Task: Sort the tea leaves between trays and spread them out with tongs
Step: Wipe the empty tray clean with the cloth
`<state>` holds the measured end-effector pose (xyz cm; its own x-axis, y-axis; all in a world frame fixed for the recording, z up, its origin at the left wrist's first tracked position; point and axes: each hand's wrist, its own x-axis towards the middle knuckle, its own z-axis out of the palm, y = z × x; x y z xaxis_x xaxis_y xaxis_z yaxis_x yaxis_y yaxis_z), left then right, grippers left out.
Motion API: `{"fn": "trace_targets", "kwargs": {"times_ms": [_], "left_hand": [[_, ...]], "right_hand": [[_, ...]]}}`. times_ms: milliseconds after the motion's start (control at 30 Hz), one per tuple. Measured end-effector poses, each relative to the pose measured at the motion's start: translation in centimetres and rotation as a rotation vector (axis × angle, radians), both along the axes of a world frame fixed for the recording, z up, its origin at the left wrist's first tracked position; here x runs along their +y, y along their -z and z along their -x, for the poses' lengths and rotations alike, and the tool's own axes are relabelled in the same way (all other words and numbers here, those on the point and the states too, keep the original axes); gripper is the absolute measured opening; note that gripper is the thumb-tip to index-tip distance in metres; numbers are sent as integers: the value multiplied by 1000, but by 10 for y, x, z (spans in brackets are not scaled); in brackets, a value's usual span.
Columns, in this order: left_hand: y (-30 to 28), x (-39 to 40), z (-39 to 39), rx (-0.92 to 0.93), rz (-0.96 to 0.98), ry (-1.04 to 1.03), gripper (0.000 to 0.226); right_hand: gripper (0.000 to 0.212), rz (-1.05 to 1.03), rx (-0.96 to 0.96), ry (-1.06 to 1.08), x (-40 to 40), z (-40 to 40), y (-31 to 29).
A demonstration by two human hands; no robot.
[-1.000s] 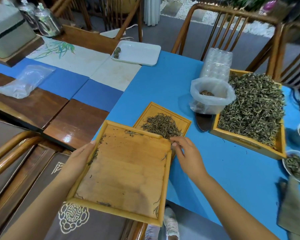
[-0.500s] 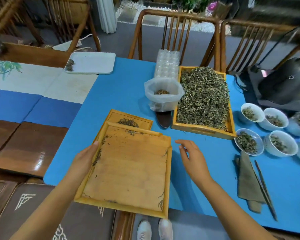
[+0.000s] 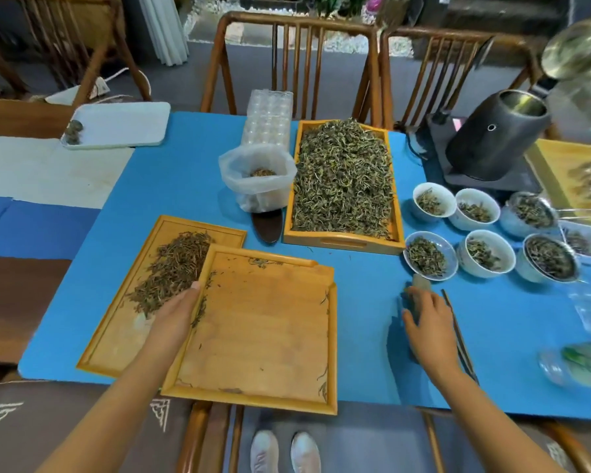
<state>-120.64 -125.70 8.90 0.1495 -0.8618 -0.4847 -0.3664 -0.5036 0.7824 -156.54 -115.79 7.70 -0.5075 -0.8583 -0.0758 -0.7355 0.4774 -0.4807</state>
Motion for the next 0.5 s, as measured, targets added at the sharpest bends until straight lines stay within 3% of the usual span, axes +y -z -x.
{"fn": "trace_targets", "kwargs": {"times_ms": [200, 500], "left_hand": [[6, 16, 9, 12, -14, 13, 58], [5, 19, 0, 29, -12, -11, 56]], "right_hand": [[55, -144, 26, 53, 20, 20, 11], [58, -132, 28, 23, 12, 18, 15]]}}
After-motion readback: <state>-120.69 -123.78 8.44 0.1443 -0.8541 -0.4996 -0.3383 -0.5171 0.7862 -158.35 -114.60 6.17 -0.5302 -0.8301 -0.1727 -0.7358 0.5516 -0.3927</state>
